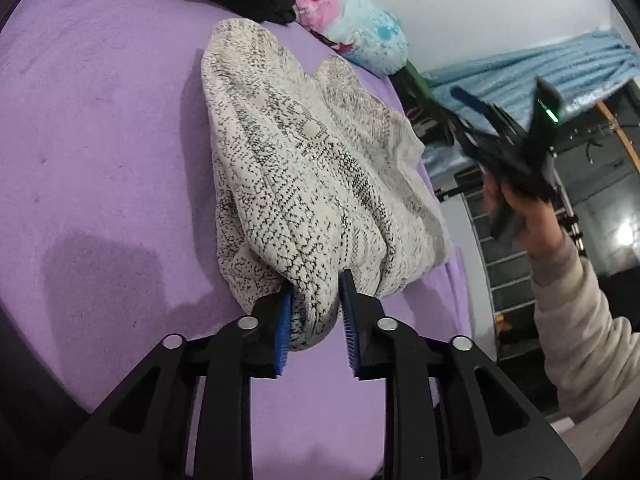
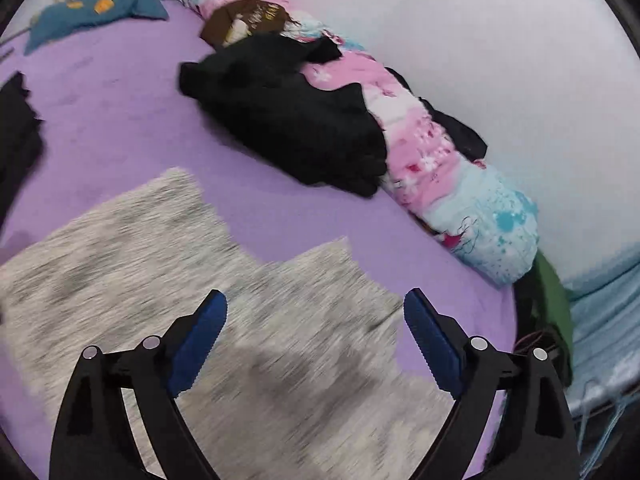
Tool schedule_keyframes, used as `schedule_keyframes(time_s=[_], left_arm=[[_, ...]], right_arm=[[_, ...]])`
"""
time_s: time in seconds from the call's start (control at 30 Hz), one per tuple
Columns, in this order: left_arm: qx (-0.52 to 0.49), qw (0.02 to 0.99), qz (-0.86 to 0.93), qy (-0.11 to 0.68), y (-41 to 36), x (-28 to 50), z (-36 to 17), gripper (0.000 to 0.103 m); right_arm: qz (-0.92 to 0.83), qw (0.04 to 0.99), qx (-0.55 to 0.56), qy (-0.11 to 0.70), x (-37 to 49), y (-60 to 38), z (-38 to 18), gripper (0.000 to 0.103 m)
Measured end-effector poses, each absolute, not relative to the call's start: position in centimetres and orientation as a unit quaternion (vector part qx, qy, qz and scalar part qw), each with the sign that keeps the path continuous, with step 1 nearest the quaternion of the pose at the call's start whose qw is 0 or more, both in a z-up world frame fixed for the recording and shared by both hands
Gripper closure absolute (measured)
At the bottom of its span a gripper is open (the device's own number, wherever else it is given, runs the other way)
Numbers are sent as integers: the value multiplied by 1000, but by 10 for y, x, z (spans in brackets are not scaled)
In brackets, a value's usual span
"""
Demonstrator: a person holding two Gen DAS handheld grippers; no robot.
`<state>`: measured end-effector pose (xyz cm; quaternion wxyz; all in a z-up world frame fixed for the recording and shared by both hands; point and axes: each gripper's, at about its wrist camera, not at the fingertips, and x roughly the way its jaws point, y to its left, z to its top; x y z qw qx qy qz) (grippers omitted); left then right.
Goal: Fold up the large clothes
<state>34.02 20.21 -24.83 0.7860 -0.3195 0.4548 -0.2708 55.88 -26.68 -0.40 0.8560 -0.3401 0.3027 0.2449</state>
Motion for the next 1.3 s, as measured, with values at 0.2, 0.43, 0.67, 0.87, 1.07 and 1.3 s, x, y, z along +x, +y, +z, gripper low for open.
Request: schedule_keyframes(time_s=[0.2,0.43,0.67,0.87,1.07,1.3], left_arm=[[-316,780,-274,466,201,350,-260,58],[-320,778,-302,449,195,352,-255,81],[-361,768,-295,439,200,356,-257,88],[-375,776,-282,422,205,357,-252,91],[-412,767,-276,407,218,353,-256,93],[-416,764,-275,410,227,349,-253,93]], right_arm=[[288,833,-325,342,486,-290,-47,14],[270,850,-264,369,470,-345,-76,13],[331,821,-338,320,437,-301,-103,25],[335,818,-334,328,446,-304,-101,73],[346,818,-309,340,448,-311,-91,82],[349,814,-308,346,450,-311,-95,76]])
